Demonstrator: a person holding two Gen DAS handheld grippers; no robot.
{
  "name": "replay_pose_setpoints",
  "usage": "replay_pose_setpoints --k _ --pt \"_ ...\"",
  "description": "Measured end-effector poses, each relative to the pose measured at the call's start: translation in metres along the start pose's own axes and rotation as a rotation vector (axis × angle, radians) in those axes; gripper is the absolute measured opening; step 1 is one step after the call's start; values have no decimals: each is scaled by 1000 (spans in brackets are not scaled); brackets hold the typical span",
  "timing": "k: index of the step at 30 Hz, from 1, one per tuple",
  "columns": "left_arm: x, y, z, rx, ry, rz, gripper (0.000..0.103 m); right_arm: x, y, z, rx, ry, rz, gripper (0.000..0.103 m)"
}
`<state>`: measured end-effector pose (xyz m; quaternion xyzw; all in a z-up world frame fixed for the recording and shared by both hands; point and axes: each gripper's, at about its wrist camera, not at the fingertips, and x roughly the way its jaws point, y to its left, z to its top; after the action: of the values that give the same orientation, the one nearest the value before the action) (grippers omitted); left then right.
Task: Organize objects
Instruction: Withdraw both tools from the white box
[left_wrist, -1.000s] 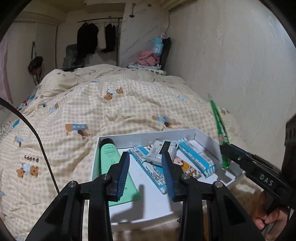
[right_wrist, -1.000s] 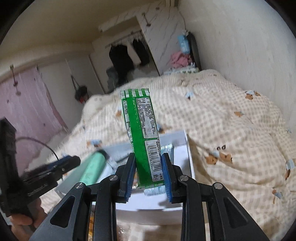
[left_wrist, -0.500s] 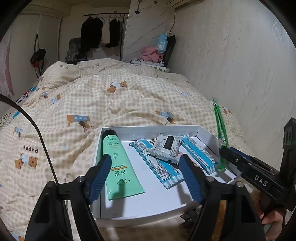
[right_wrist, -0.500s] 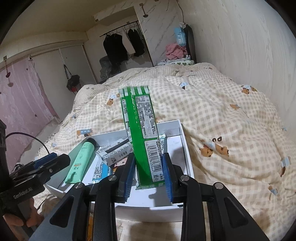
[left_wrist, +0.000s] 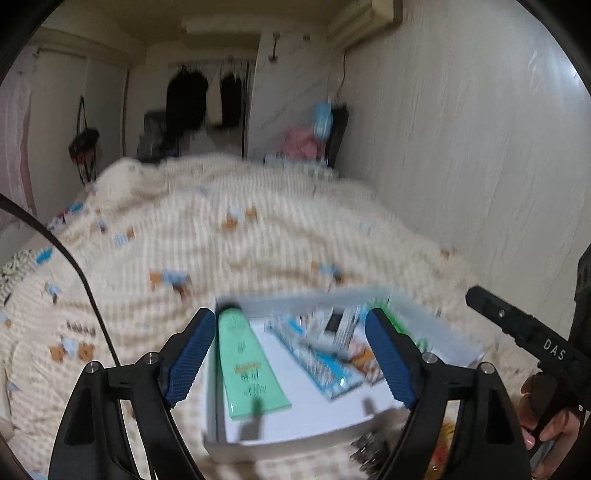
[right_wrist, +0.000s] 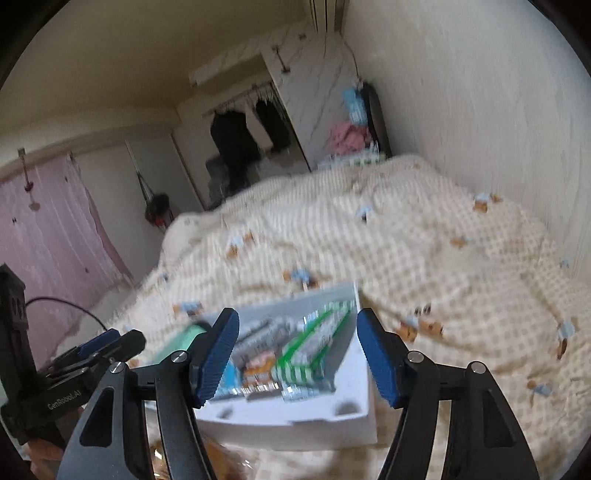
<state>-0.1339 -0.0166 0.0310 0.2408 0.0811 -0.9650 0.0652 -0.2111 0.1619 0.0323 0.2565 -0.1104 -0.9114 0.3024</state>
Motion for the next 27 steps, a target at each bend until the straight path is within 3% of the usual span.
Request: replay_pose_setpoints --k 3,8,12,15,19,24,27 --pt "-26 3 21 -16 -59 -10 86 -21 9 19 -20 -29 17 68" --pt "-68 17 51 -121 -62 -147 89 -63 37 41 -140 -49 44 68" --pt "-99 16 55 -83 -102 -205 101 -95 50 48 -169 -27 136 69" --pt "-117 12 51 -38 -135 -244 102 -112 59 40 -198 -3 176 69" --pt "-124 -5 42 48 -93 -267 102 -123 70 22 -236 50 242 69" --pt "-119 -27 22 109 3 -294 102 -120 70 -1 -178 69 354 70" --pt "-114 -35 3 137 28 -259 102 -107 69 -19 -202 127 361 80"
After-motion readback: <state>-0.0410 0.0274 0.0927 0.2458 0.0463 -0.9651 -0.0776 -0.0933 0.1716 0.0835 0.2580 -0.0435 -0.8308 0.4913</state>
